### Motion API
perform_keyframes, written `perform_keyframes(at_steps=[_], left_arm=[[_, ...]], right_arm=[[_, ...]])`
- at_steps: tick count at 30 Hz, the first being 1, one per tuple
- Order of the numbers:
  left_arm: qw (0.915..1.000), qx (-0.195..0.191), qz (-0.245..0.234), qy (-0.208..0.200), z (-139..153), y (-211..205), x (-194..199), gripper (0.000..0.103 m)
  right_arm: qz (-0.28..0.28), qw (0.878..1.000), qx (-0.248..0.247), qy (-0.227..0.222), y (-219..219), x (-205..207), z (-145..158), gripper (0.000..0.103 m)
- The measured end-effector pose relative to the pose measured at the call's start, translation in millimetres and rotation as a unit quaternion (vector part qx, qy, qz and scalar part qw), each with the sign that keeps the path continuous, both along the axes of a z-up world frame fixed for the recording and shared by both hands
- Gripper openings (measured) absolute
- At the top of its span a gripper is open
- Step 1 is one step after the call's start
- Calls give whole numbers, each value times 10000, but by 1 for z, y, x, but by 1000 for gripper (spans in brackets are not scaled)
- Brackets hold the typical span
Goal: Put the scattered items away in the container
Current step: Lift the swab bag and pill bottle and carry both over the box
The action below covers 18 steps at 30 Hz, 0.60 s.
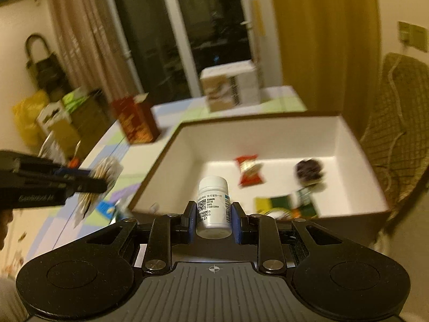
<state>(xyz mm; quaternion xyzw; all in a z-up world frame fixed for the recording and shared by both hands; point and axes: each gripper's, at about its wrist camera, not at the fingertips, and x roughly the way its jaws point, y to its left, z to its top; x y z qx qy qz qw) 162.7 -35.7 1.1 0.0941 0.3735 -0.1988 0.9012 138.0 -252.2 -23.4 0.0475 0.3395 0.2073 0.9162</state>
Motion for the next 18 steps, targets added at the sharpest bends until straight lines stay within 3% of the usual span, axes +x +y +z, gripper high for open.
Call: perform_keyframes(at_steps=[7, 18], left_arm=[[9999, -31, -148, 0, 1, -32, 20, 17], [9994, 13, -282, 210, -11, -61, 51, 17]], right_arm=[[-407, 9991, 73, -132, -33, 20, 9, 29], [-477, 9988, -48, -68, -47, 48, -3, 29]])
